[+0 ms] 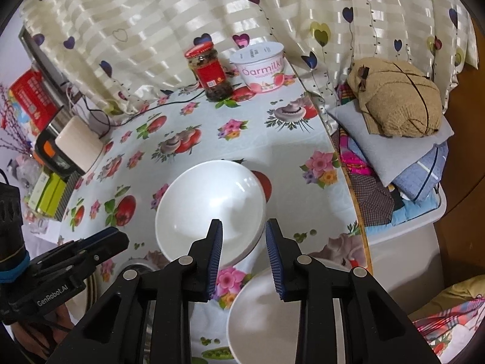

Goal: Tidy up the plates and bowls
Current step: 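Close the right gripper on the white bowl rim and lift it, then lower the held white bowl into the steel bowl with the right gripper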

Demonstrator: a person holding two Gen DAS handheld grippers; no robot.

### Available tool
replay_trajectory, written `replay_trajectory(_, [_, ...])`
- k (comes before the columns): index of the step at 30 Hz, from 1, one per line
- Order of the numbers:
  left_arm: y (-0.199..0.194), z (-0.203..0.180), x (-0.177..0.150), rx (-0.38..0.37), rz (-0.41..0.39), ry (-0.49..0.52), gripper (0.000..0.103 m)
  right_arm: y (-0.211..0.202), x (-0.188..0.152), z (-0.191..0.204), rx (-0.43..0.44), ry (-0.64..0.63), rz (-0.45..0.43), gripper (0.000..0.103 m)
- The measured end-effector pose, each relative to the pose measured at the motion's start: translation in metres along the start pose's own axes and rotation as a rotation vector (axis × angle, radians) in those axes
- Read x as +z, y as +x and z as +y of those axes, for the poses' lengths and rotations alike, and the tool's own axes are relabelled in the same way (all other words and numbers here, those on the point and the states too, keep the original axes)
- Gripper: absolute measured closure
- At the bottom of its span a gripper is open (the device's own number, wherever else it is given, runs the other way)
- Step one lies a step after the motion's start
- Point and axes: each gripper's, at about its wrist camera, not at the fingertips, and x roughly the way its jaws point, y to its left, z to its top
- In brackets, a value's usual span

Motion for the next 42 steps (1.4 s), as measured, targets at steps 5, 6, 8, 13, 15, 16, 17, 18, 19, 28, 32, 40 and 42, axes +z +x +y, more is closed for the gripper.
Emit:
replay_trajectory(5, [0.011,-0.002,0.005,-0.009,0.010,-0.005,0.074,0.011,0.004,-0.005,-0.004,0.007,0.015,0.077])
replay_trajectory(6, [0.013,-0.002,0.005,-0.010,0.014,-0.005,0.074,0.014,0.005,-0.006,-0.005,0.008,0.019,0.078])
replay_trajectory(8, [0.016,-0.003,0.006,-0.014,0.019,-0.006,0.074,0.018,0.005,-0.008,-0.006,0.010,0.025,0.079])
replay_trajectory(13, [0.022,-0.005,0.008,-0.028,0.022,-0.004,0.074,0.024,0.006,-0.011,-0.007,0.014,0.035,0.080])
replay_trajectory(15, [0.024,-0.005,0.009,-0.032,0.027,-0.005,0.074,0.026,0.006,-0.011,-0.008,0.014,0.037,0.081])
replay_trajectory(16, [0.025,-0.005,0.009,-0.033,0.029,-0.005,0.074,0.027,0.006,-0.012,-0.008,0.015,0.039,0.081])
replay_trajectory(17, [0.026,-0.005,0.009,-0.035,0.031,-0.004,0.074,0.028,0.006,-0.012,-0.009,0.015,0.042,0.082])
replay_trajectory(18, [0.027,-0.006,0.009,-0.036,0.033,-0.003,0.074,0.028,0.007,-0.013,-0.009,0.016,0.043,0.082])
replay_trajectory(19, [0.028,-0.006,0.009,-0.038,0.034,-0.002,0.074,0.029,0.006,-0.013,-0.008,0.016,0.045,0.083])
replay_trajectory(28, [0.034,-0.012,0.008,-0.055,0.047,0.020,0.082,0.035,0.005,-0.011,0.002,0.012,0.059,0.088])
replay_trajectory(32, [0.034,-0.014,0.008,-0.052,0.044,0.029,0.083,0.035,0.005,-0.011,0.003,0.011,0.058,0.088])
replay_trajectory(40, [0.027,-0.013,0.009,-0.033,0.033,0.024,0.084,0.034,0.007,-0.008,0.005,0.008,0.051,0.088])
replay_trajectory(42, [0.023,-0.013,0.010,-0.030,0.023,0.025,0.084,0.032,0.008,-0.007,0.006,0.006,0.047,0.088])
